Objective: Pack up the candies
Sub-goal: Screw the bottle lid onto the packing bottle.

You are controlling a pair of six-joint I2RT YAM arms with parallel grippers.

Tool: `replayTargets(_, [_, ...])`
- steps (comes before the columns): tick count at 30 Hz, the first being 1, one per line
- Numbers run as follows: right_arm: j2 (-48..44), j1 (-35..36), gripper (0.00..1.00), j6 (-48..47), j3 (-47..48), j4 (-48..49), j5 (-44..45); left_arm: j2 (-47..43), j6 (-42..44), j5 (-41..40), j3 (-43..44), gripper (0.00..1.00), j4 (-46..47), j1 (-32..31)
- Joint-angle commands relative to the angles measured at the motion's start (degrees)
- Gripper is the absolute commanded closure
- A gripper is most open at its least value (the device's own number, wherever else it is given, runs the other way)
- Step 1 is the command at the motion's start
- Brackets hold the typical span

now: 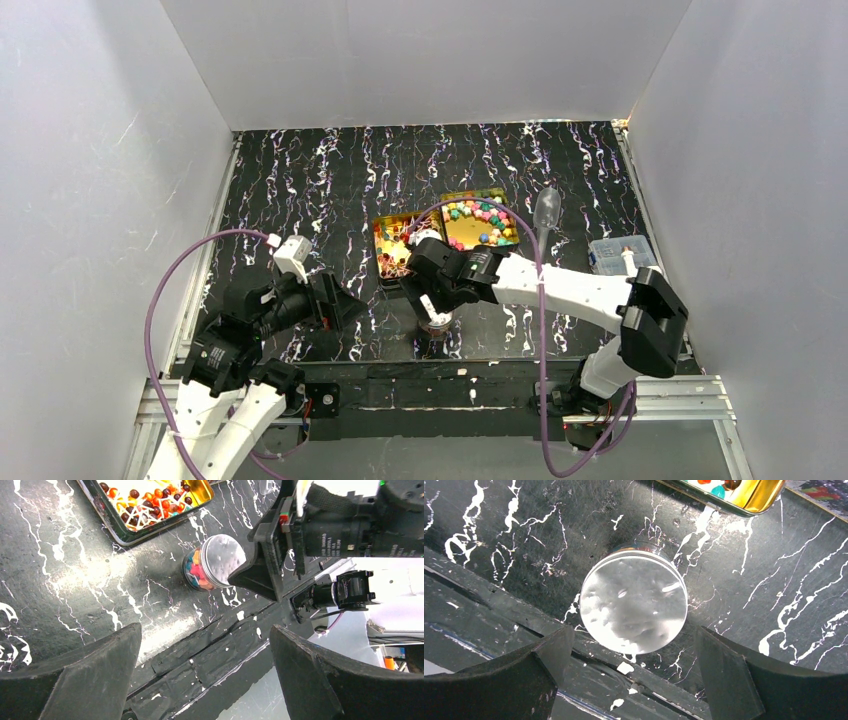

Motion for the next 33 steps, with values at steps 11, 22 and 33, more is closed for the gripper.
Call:
replayTargets(11, [-3.1, 0.1, 0.27, 0.5, 0.2, 1.4, 0.3, 1.5, 0.7, 3.0, -0.9, 0.01, 0.9, 0.4])
replayTargets(22, [1.6, 0.1, 0.26, -0.5, 1.7, 1.9, 0.9, 1.5, 0.8, 2.9, -0.9, 0.01, 0.9, 0.4])
replayTargets(33, [3.6, 0.1, 0.25, -0.8, 1.8, 2.3, 0.6, 1.3, 0.7, 2.8, -1.0, 0.01, 0.9, 0.4])
